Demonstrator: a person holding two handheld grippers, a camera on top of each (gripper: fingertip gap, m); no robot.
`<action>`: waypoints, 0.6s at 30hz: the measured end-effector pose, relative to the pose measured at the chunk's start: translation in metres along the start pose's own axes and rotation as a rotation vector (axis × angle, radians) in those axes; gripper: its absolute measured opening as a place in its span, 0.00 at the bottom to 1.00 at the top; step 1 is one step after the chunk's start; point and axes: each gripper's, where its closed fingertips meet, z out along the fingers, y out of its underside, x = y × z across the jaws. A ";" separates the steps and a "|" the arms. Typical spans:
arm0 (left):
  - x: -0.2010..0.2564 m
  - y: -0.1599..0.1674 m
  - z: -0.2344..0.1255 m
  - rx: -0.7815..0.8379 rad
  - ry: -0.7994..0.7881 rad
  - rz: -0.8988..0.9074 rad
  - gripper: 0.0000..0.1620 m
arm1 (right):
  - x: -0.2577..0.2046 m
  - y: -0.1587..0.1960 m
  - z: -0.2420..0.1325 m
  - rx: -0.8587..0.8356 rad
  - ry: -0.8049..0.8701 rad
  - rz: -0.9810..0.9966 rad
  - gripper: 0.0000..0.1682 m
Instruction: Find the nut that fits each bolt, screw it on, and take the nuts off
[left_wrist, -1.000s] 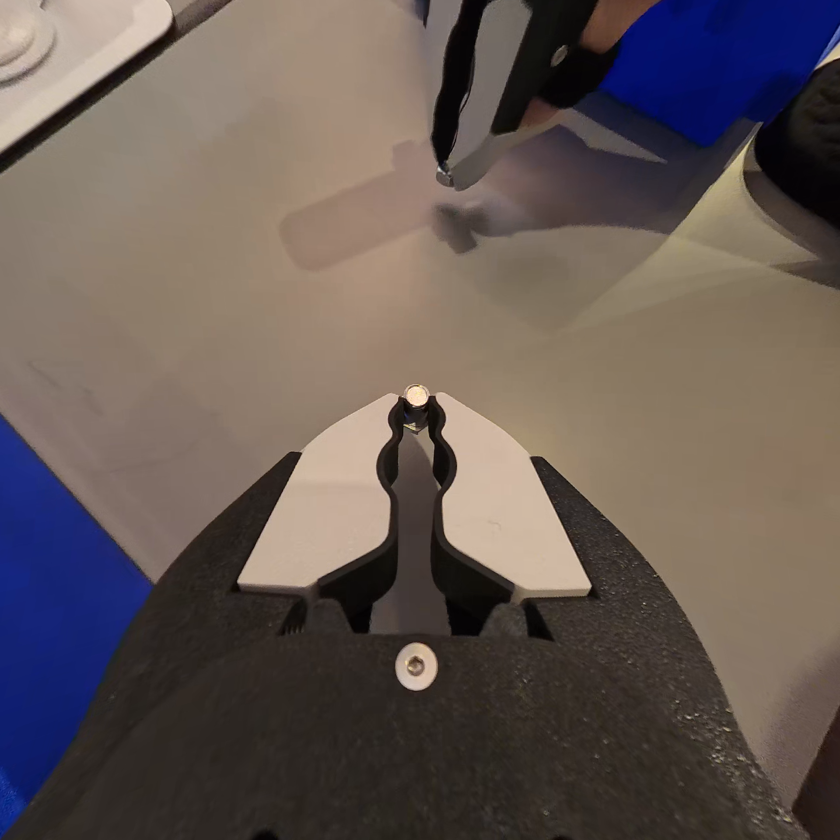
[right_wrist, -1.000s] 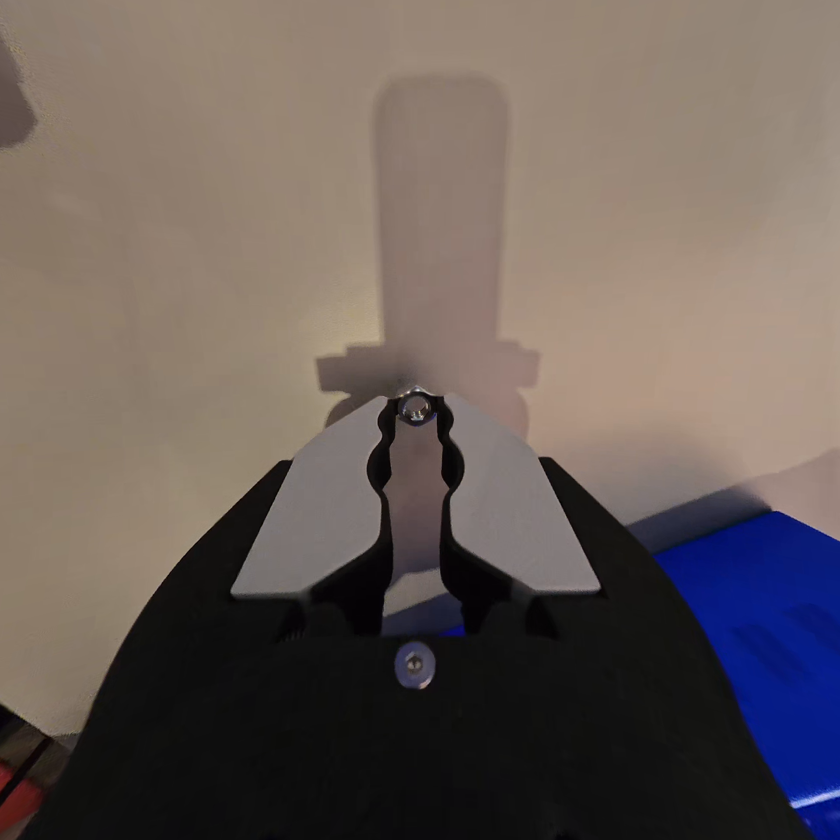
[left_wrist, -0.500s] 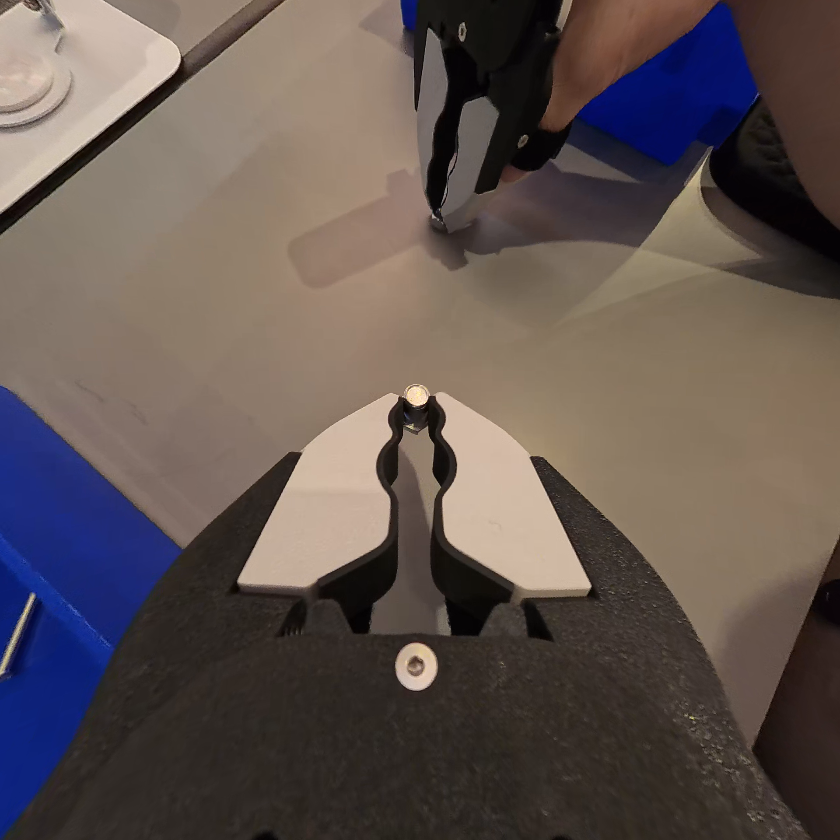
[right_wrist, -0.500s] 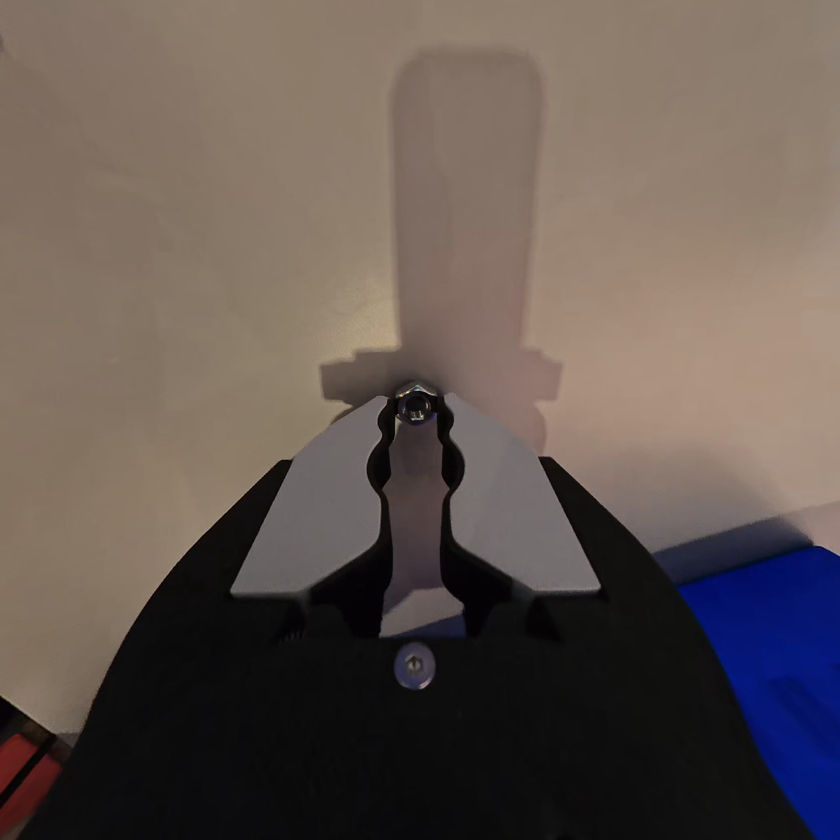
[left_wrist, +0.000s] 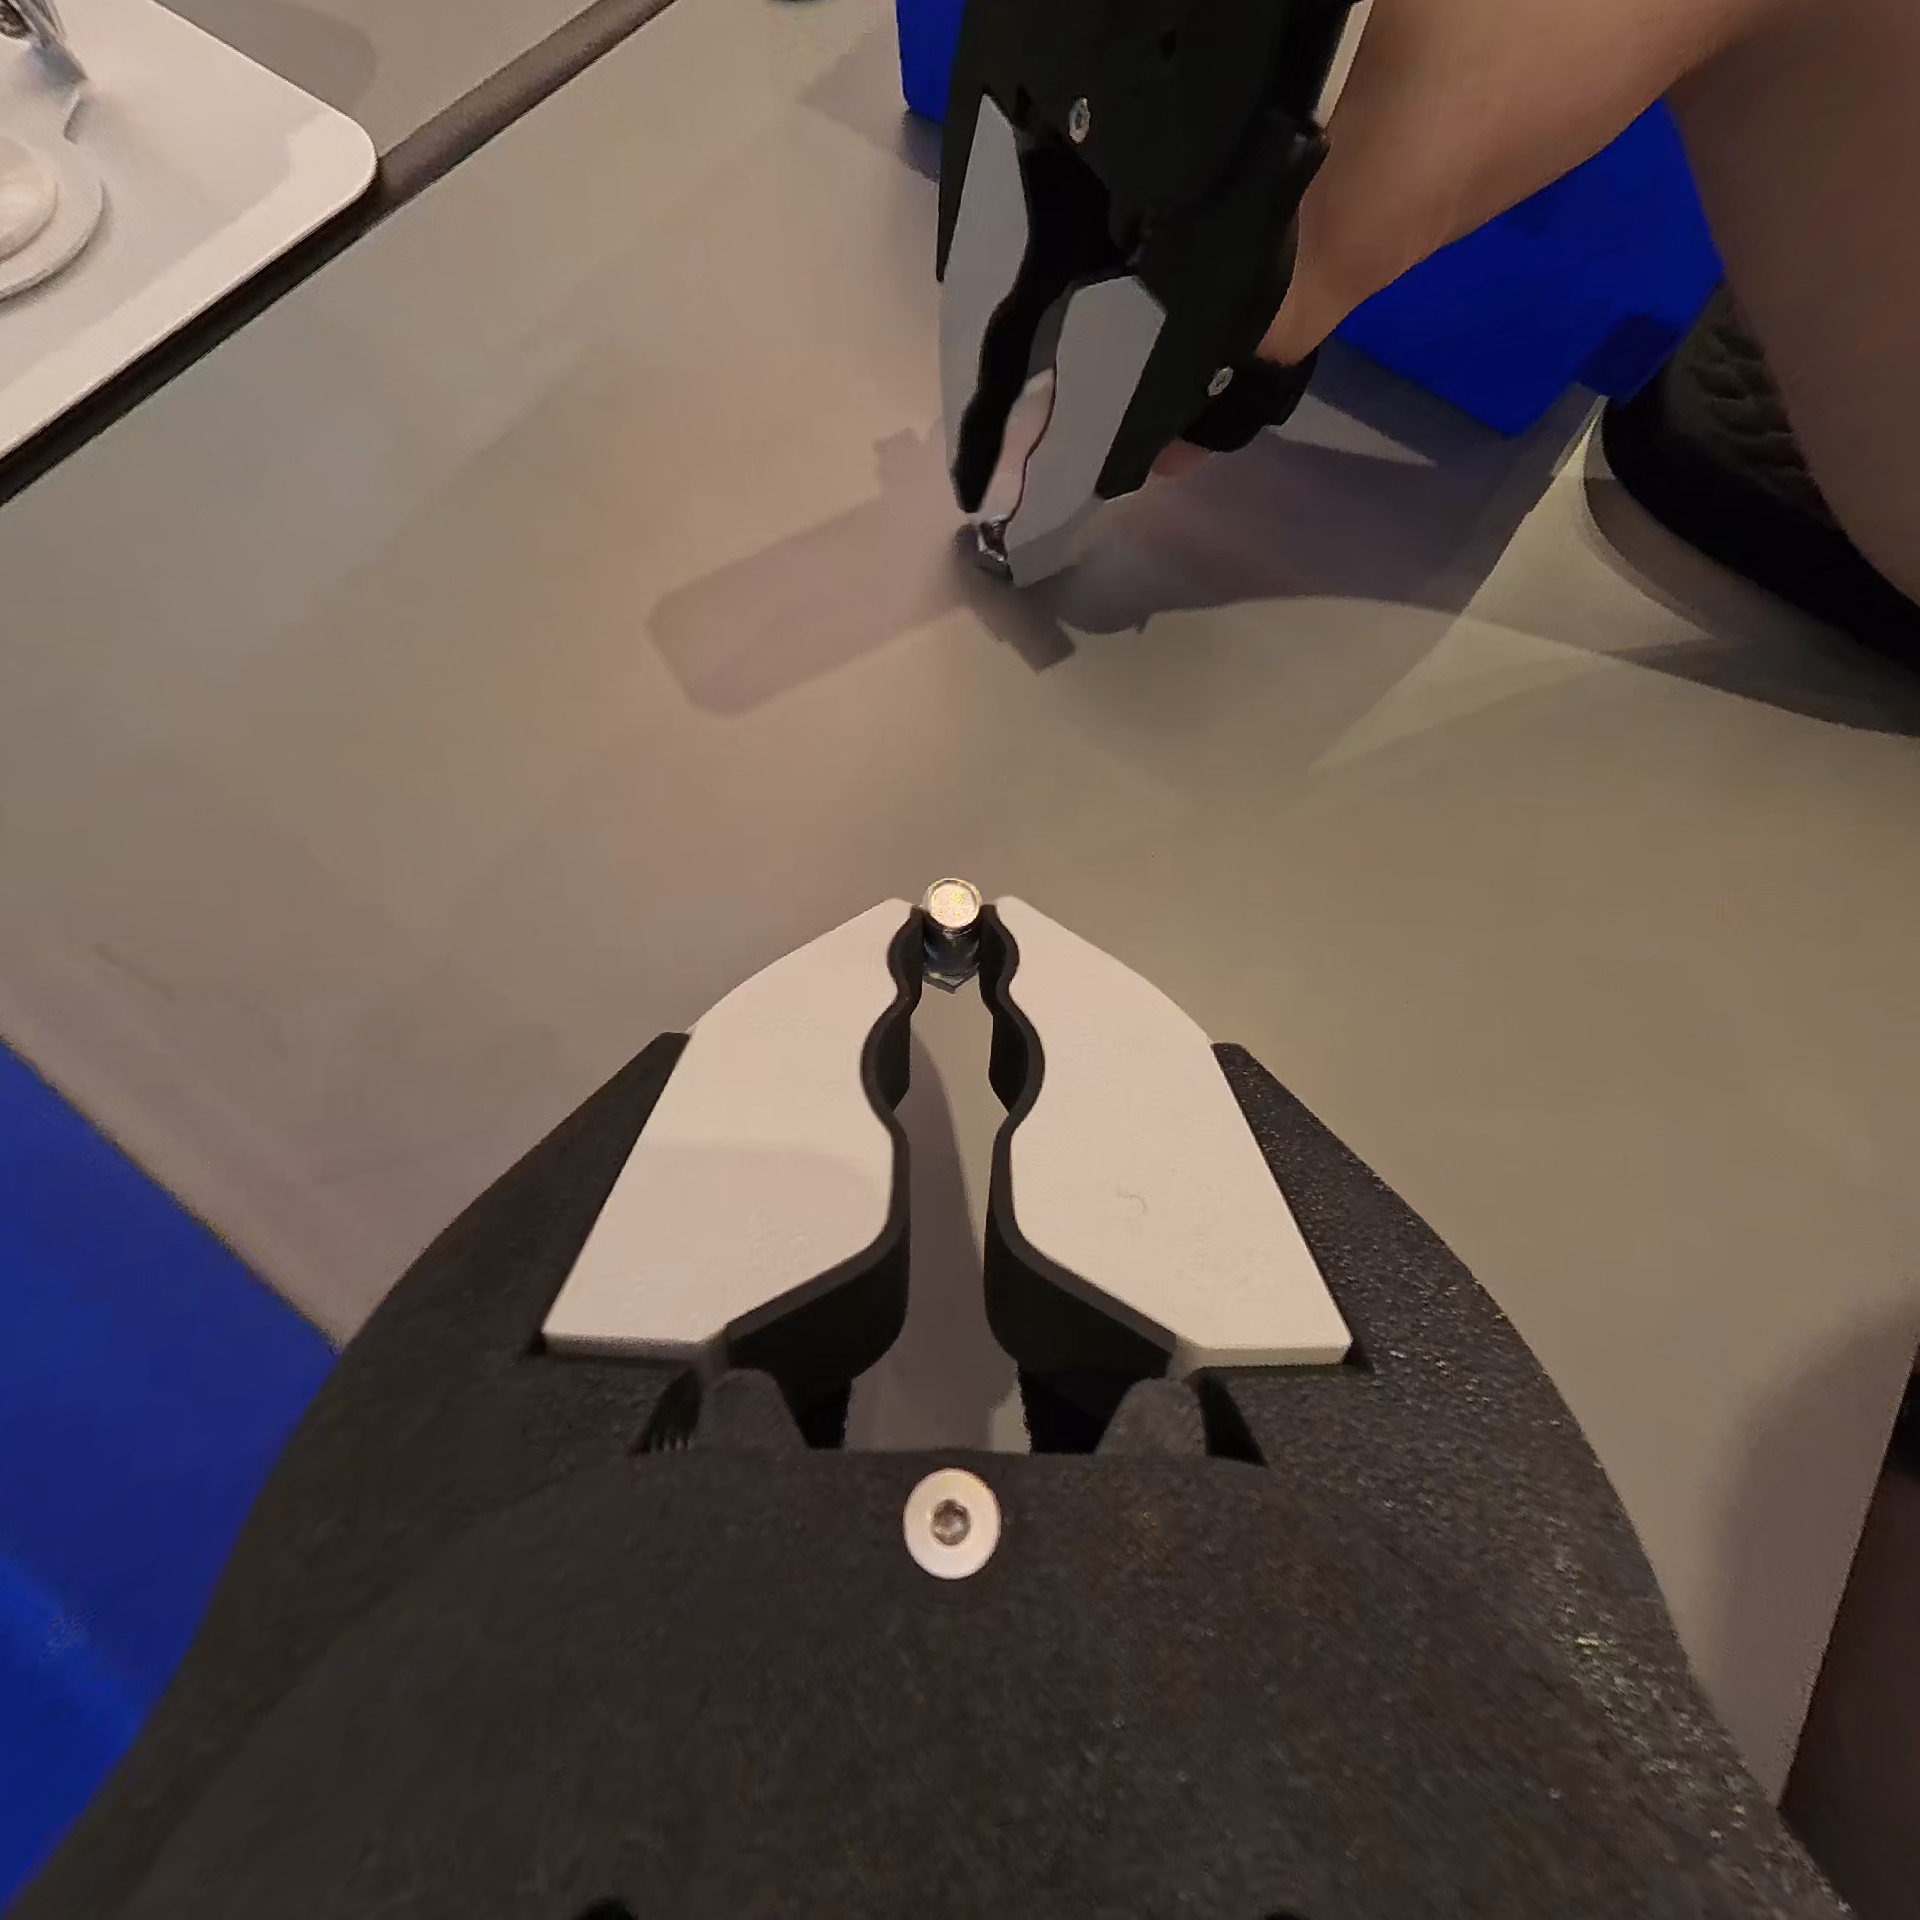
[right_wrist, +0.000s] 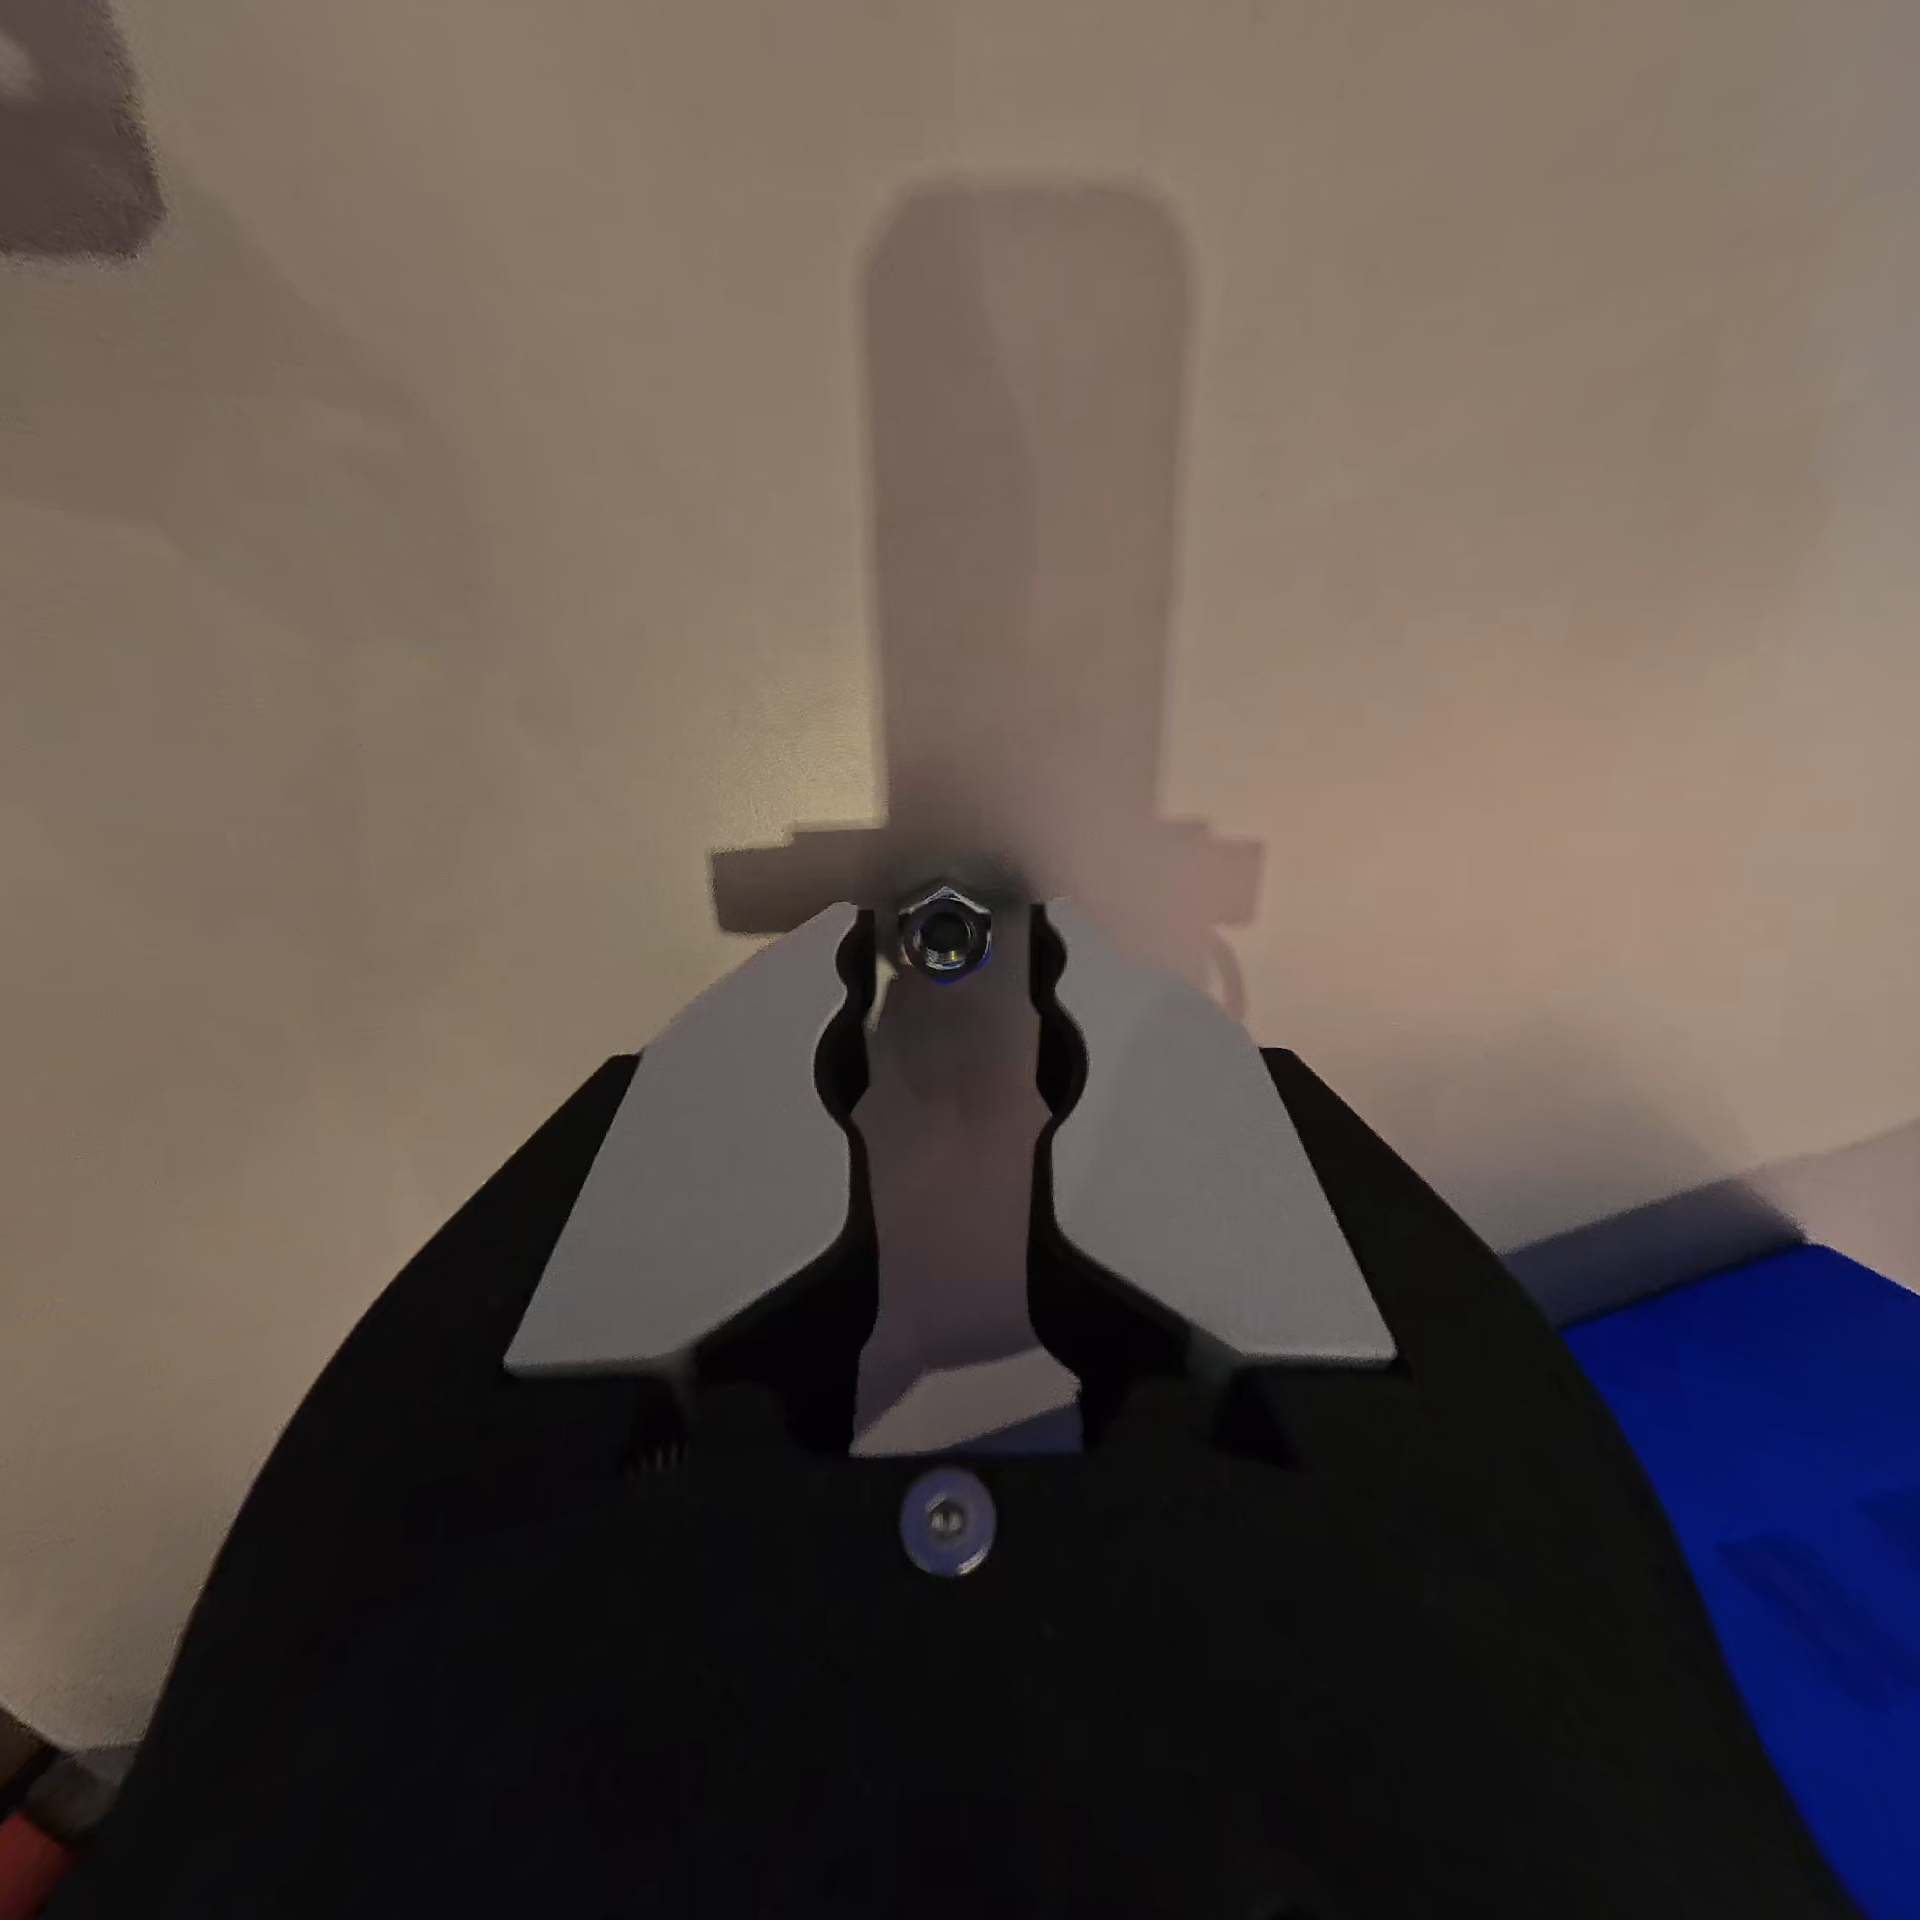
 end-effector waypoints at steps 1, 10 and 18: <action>0.003 0.001 0.006 0.006 0.026 -0.013 0.06 | 0.000 -0.001 -0.002 0.013 -0.001 0.002 0.19; 0.013 -0.006 0.063 -0.014 0.039 0.062 0.06 | -0.007 -0.007 -0.049 0.147 0.008 -0.001 0.23; 0.026 -0.002 0.085 -0.053 0.125 0.158 0.06 | 0.004 0.008 -0.069 0.218 -0.027 0.036 0.21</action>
